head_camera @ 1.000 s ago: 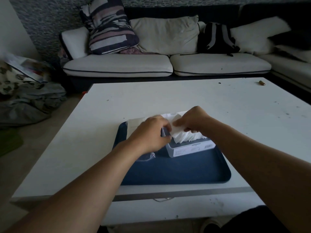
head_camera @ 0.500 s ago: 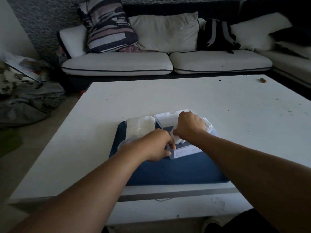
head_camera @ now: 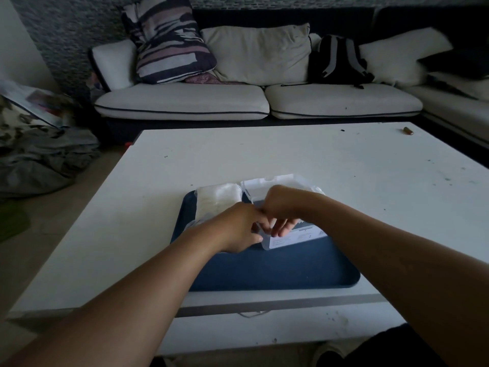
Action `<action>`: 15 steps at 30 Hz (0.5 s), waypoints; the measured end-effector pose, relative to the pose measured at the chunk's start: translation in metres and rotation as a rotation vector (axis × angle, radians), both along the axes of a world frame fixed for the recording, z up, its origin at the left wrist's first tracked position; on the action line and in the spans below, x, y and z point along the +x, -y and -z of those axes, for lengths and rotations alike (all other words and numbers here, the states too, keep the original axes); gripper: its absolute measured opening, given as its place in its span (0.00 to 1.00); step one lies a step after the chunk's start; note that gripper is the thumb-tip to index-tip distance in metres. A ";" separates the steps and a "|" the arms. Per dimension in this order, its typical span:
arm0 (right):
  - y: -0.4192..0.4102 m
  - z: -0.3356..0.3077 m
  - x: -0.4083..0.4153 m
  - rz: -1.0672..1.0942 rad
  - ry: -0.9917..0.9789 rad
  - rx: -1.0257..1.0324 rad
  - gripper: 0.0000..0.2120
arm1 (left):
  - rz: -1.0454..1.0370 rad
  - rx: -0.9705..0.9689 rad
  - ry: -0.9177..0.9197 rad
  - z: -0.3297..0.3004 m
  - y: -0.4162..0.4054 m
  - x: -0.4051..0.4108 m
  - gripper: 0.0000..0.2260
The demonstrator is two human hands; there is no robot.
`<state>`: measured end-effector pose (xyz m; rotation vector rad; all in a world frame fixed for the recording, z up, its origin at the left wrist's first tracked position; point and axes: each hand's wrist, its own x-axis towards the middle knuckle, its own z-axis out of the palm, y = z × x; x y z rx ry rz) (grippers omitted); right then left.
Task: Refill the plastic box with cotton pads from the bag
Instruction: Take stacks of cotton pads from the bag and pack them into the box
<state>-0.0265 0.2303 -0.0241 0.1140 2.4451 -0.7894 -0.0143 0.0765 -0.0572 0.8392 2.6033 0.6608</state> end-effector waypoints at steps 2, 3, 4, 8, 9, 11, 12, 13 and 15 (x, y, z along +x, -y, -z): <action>-0.002 0.004 0.001 0.055 0.015 -0.017 0.08 | -0.009 0.005 0.024 -0.003 0.001 0.002 0.13; -0.002 0.005 0.000 0.086 -0.005 -0.034 0.08 | -0.016 0.018 0.033 -0.006 0.003 0.003 0.13; -0.003 0.005 -0.001 0.118 -0.037 -0.055 0.08 | -0.026 0.040 0.025 -0.012 0.006 0.003 0.13; 0.008 -0.003 -0.001 0.090 -0.393 -0.064 0.09 | -0.234 0.040 -0.173 -0.037 0.044 -0.005 0.28; 0.014 -0.008 0.004 0.027 -0.507 -0.078 0.08 | -0.290 -0.044 -0.190 -0.038 0.057 -0.007 0.33; 0.026 -0.018 0.019 -0.162 -0.547 -0.125 0.06 | -0.361 -0.251 -0.148 -0.029 0.076 -0.006 0.35; 0.032 -0.021 0.025 -0.281 -0.512 -0.091 0.06 | -0.377 -0.290 -0.144 -0.022 0.079 -0.006 0.31; 0.038 -0.020 0.030 -0.397 -0.489 -0.017 0.06 | -0.400 -0.268 -0.178 -0.014 0.081 -0.008 0.25; 0.047 -0.010 0.031 -0.549 -0.557 0.188 0.08 | -0.480 -0.150 -0.299 -0.008 0.080 -0.014 0.11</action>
